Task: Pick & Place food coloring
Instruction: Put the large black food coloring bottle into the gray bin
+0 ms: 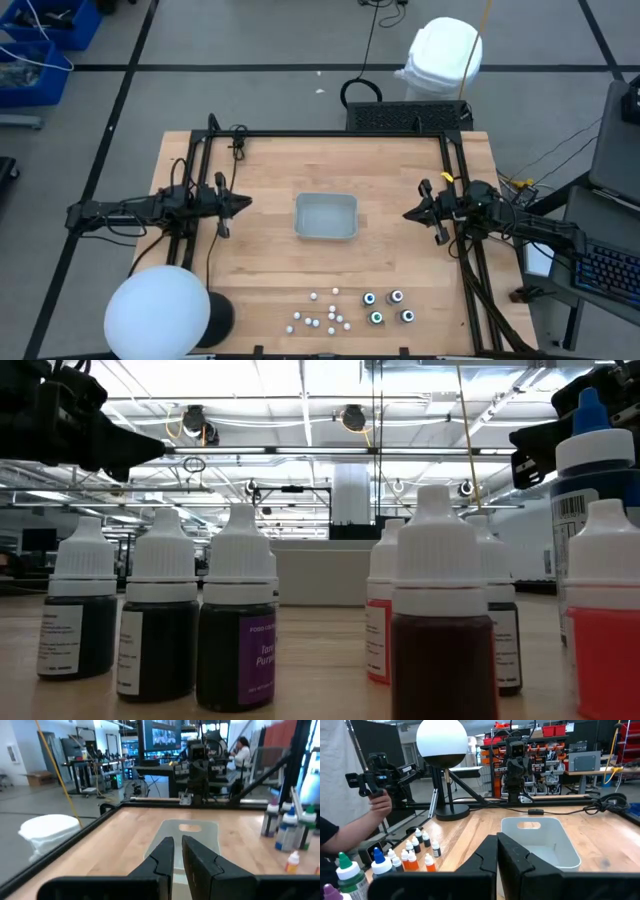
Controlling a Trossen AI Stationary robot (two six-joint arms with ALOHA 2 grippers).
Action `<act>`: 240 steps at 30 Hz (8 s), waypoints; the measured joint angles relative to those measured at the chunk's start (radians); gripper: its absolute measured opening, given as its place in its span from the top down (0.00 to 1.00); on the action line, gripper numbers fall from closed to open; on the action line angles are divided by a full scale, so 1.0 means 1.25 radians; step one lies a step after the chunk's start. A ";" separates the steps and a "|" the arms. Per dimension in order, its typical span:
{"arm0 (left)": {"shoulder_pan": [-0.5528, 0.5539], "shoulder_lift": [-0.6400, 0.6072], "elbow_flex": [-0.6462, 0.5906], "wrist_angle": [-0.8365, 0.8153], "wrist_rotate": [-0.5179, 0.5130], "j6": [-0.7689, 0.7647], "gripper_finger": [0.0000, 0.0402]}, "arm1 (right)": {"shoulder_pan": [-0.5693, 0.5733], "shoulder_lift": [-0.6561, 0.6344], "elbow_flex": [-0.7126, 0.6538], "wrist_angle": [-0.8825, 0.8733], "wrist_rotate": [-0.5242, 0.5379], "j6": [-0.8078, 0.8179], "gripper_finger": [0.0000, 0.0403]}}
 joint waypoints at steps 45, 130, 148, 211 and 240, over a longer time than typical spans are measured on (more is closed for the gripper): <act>0.000 0.000 0.000 0.040 -0.041 -0.164 0.88 | 0.409 0.630 0.960 -0.707 0.567 -0.130 1.00; 0.000 0.000 0.000 0.034 -0.025 -0.013 0.88 | 1.037 1.179 0.836 -0.545 0.687 0.709 0.45; 0.000 0.000 0.000 0.040 -0.025 -0.014 0.88 | 1.037 1.179 0.802 -0.496 0.664 0.704 0.59; 0.000 0.000 0.001 0.091 -0.045 0.028 0.88 | 0.205 1.116 1.063 -0.528 0.437 -0.094 0.73; 0.000 0.000 0.000 0.091 -0.052 0.051 0.88 | 0.166 1.534 1.403 -0.564 0.397 -0.221 0.73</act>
